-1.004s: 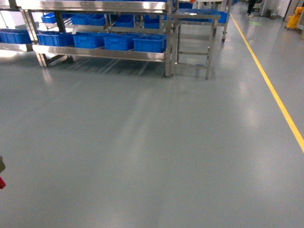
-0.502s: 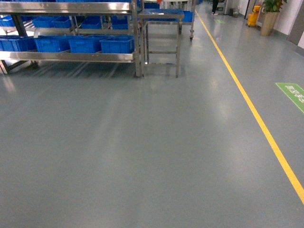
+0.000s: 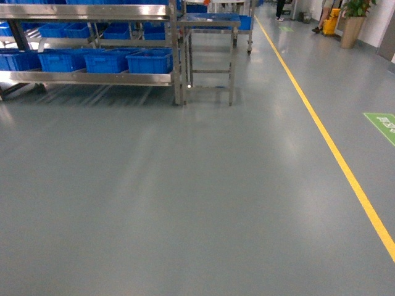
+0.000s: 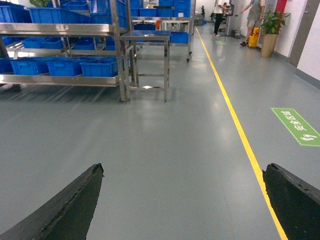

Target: Pick blue part to blue bin on bottom shelf

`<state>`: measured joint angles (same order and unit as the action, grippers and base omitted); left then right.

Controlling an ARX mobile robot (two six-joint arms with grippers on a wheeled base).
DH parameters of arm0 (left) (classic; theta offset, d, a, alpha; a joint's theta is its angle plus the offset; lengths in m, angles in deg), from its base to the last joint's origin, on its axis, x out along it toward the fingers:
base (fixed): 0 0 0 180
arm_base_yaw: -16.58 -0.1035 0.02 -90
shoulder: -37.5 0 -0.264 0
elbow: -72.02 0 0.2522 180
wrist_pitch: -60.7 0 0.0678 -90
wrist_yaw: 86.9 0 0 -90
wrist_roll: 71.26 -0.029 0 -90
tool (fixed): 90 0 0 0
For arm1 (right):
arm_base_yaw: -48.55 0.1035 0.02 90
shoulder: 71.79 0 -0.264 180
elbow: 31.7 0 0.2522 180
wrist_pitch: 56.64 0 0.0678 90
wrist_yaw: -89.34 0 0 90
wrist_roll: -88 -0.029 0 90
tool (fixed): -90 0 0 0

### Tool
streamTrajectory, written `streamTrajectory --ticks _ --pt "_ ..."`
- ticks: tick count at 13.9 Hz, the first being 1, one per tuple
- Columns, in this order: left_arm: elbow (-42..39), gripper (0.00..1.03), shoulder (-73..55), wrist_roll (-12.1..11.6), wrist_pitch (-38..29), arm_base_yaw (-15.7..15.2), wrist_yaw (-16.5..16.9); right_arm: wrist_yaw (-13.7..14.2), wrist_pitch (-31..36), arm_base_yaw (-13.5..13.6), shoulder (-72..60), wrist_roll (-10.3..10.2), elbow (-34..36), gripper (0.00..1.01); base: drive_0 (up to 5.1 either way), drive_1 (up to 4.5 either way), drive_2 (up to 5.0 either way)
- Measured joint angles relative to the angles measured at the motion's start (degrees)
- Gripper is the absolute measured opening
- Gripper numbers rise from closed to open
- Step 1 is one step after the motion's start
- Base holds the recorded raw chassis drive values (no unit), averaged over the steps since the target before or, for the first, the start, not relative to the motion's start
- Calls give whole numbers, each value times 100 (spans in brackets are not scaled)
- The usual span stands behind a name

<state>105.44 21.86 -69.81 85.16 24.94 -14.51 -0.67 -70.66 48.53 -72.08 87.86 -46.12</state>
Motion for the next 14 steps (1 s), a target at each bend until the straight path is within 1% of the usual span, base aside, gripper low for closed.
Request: streamTrajectory --ticks 14 --pt "-15 43 -11 0 7 0 4 2 -9 0 0 0 0 98 -157 -157 -157"
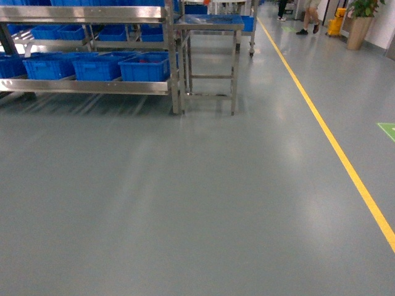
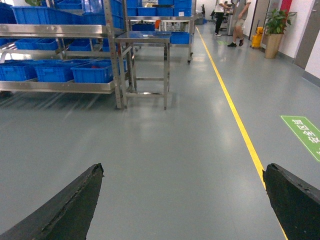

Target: Pick blue part to blue bin on bottom shelf

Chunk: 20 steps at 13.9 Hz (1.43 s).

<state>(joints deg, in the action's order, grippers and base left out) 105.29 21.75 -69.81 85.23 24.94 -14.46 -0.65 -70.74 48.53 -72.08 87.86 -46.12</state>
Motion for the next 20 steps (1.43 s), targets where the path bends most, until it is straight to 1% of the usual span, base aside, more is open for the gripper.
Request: streamTrajectory --ticks 20 --pt "-2 43 11 0 -7 0 -13 -2 -2 0 0 -2 0 98 -157 -157 -157"
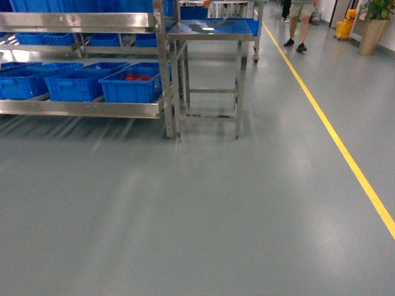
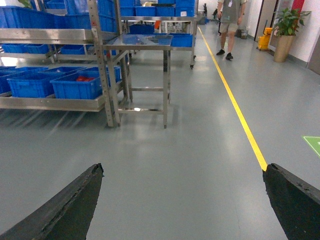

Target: Pick blue part to blue bin on bottom shelf

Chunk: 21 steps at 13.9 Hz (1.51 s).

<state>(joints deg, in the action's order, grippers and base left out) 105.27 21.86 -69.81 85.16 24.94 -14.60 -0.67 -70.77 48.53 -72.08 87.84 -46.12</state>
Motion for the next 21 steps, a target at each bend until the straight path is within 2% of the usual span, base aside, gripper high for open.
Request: streamTrajectory --ticks 5,21 --pt "-2 43 -13 0 15 0 2 -2 39 0 0 2 0 98 -157 -157 -157" --pt "-2 43 -13 0 7 0 -4 0 2 0 0 0 0 98 6 420 -408"
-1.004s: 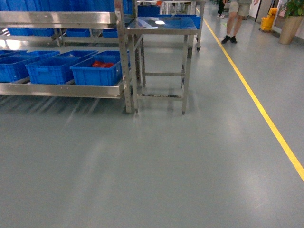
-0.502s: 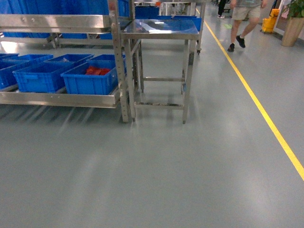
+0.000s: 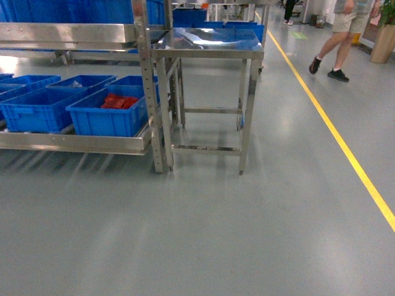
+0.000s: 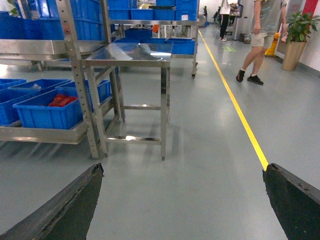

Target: Pick blue part to blue bin on bottom shelf

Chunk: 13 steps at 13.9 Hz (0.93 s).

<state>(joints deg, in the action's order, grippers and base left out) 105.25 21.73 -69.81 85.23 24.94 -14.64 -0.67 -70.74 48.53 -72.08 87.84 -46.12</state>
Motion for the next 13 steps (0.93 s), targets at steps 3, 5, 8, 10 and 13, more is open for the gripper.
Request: streamTrajectory --ticks 3,5,8,10,13 --pt "0 43 4 0 -11 0 -2 0 4 0 0 0 0 98 8 422 -406" --pt "0 43 2 0 -4 0 2 9 2 0 0 0 0 98 5 418 -409" --pt "0 43 2 0 -11 0 -4 0 0 0 0 2 0 98 0 413 -414" --pt "0 43 7 0 -17 0 -7 0 7 0 0 0 0 98 -5 409 -419" --pt "0 43 -2 0 4 0 -7 0 33 0 0 2 0 98 -2 411 -416"
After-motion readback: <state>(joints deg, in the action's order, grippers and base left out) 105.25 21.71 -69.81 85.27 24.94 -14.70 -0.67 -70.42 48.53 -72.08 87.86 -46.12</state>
